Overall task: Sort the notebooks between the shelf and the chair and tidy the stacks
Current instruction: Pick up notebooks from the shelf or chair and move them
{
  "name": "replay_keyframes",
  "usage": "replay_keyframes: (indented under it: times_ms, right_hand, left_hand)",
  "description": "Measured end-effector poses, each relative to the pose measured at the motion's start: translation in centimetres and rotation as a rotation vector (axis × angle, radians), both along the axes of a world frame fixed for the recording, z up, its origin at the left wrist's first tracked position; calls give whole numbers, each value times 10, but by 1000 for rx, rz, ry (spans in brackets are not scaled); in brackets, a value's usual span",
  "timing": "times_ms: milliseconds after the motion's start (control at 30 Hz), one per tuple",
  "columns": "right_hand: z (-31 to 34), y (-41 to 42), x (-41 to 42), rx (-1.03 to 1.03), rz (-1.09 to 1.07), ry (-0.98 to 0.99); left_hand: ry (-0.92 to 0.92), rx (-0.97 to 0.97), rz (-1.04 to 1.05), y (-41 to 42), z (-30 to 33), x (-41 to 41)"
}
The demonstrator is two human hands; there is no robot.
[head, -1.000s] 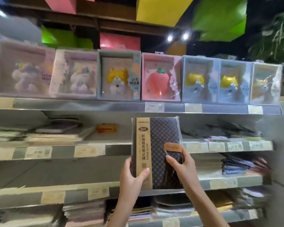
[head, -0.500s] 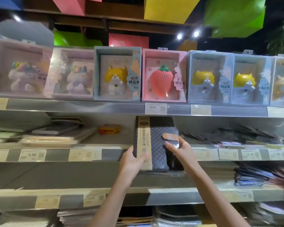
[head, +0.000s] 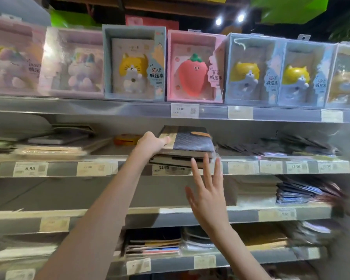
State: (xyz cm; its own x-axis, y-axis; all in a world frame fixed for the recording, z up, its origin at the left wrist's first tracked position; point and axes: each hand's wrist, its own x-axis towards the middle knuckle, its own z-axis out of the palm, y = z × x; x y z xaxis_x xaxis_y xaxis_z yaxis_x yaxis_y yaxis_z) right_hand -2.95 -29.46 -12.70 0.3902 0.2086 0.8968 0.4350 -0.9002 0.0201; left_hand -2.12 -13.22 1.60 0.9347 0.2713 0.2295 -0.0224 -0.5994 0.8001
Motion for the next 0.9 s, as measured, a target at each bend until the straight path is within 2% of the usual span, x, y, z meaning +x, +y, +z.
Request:
replay_keyframes:
  times_ms: [100,233,300,433,600,733,900]
  right_hand:
    - [8,3,15,5,-43,-22]
    - [33,7,29,17,-48,-92]
    - [36,8,39,39,-34,-94]
    - [27,1,69,57,-63,-3]
    - [44,-5,107,4,-155,123]
    - [50,-10,120,-13,-252,319]
    - [53,-9,116,-31,-267,360]
  left_hand:
    - [-170,-82,34,3,-3,-11]
    - [-496,-439,-25,-6,-25,-20]
    - [-581,-465,-88,-15,-40,-17]
    - [-485,-211,-106,-22,-56,9]
    - [-236,208,40,-23,-40,52]
    - [-52,411,97,-25,-32,83]
    - [-60,491,159,-25,-38,97]
